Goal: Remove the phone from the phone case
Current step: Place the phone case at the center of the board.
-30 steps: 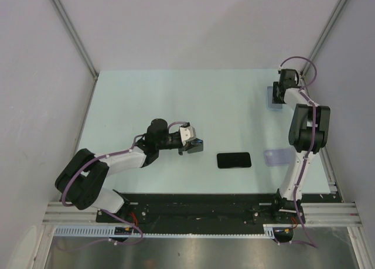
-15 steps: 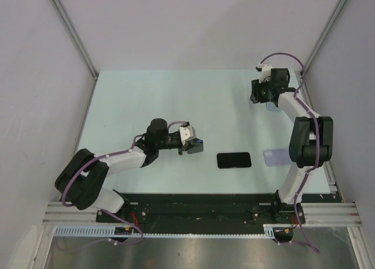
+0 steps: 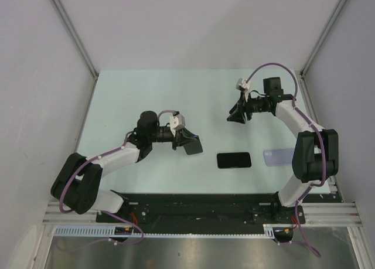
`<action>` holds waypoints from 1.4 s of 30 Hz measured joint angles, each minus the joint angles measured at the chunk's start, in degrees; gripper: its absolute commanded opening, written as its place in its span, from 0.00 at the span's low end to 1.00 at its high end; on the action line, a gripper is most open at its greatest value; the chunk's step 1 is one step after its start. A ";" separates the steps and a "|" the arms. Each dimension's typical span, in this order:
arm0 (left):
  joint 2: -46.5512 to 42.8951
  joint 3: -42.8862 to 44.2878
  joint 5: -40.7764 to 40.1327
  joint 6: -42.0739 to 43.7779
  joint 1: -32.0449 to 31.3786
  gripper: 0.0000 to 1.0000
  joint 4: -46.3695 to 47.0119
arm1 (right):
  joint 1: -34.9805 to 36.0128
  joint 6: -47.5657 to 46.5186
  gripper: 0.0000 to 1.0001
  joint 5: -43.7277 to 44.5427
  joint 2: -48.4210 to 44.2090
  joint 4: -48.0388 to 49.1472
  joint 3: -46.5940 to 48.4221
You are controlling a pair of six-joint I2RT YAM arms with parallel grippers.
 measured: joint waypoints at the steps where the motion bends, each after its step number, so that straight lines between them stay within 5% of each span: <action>1: 0.00 0.31 0.94 -0.79 0.02 0.00 0.00 | 0.79 -2.12 0.52 -1.86 -0.31 -1.40 -0.17; 14: 0.24 2.47 6.71 -6.97 2.14 0.00 0.52 | 11.28 -30.05 0.50 -17.81 1.42 -23.12 -0.76; 21: 0.24 2.47 5.86 -9.62 2.34 0.01 3.06 | 14.36 -35.12 0.53 -20.92 5.57 -27.89 -0.92; 28: 0.39 2.47 5.27 -11.63 2.34 0.00 5.11 | 15.93 -26.71 0.55 -21.03 6.25 -21.18 -1.22; 36: 1.70 2.47 4.83 -13.00 2.05 0.00 6.03 | 17.99 1.25 0.55 -14.86 3.08 8.76 -11.80; 42: 1.70 2.47 3.48 -13.66 2.01 0.01 6.49 | 19.41 4.94 0.54 -15.67 2.62 14.03 -11.89</action>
